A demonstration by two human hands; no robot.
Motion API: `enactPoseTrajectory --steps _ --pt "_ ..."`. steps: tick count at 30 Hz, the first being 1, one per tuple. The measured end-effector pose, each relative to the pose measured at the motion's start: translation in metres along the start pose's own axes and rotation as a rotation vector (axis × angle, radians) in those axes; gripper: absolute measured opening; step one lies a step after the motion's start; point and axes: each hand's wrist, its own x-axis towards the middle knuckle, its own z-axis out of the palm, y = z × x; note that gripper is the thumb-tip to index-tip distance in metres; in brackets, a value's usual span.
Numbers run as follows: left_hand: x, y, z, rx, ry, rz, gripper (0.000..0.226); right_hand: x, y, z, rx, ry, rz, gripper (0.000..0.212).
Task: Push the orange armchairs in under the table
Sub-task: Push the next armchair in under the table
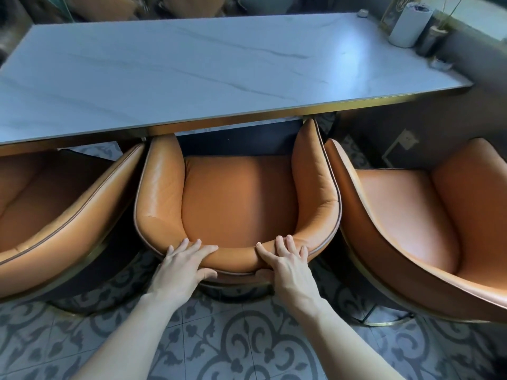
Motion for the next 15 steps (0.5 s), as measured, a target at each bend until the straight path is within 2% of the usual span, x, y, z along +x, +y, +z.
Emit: enactPoseTrajectory --steps 3,7,10,13,15 --pt "0.000 0.004 -0.006 -0.012 -0.041 -0.019 0.060 -0.001 -0.001 -0.007 0.027 -0.010 0.001 0.055" --pt "0.001 0.002 -0.009 0.001 -0.092 -0.043 0.061 -0.006 -0.001 -0.027 0.089 -0.110 -0.013 0.062" --pt "0.007 0.016 -0.030 0.059 -0.212 -0.065 0.064 -0.009 0.015 -0.055 0.176 -0.172 -0.051 0.060" --pt "0.019 0.050 -0.048 0.098 -0.339 -0.095 0.064 -0.019 0.042 -0.091 0.195 -0.190 0.059 0.062" --pt "0.027 0.087 -0.053 0.070 -0.335 -0.068 0.066 -0.031 0.069 -0.114 0.184 -0.180 0.140 0.061"
